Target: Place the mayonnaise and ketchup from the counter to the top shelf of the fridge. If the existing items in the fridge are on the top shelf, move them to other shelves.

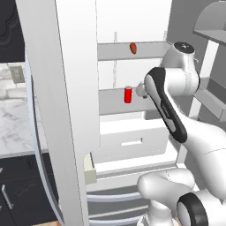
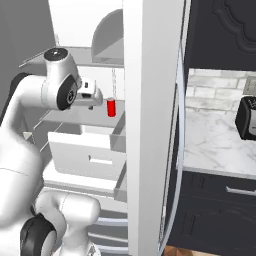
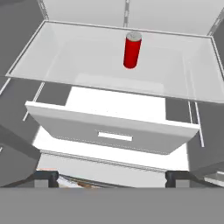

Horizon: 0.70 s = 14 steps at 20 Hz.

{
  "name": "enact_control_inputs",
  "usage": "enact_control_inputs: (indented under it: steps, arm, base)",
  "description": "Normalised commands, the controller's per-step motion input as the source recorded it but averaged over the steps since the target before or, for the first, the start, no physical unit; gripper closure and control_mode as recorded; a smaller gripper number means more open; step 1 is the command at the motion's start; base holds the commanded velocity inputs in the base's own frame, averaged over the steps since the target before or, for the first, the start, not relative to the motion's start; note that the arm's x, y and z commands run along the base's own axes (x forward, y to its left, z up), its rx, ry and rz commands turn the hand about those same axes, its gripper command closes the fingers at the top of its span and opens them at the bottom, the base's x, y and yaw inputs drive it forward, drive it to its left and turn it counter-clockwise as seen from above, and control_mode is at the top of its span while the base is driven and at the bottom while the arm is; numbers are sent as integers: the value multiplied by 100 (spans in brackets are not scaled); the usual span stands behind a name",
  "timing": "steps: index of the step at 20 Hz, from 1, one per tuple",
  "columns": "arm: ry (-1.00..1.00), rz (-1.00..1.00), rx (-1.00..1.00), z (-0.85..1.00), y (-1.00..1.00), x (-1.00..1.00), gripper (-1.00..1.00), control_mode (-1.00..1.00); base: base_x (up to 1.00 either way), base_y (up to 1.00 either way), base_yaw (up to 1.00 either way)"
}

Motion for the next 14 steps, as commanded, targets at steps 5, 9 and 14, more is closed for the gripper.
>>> enact_control_inputs:
  steps: [5,9,14]
  arm:
    - [-37,0,0,61,0,-17,-100,-100]
    - [-30,0,0,82,0,-6,-100,-100]
    - [-12,-1,5,86,0,0,-100,-100]
  base:
    - [0,0,0]
    - [0,0,0]
    - [0,0,0]
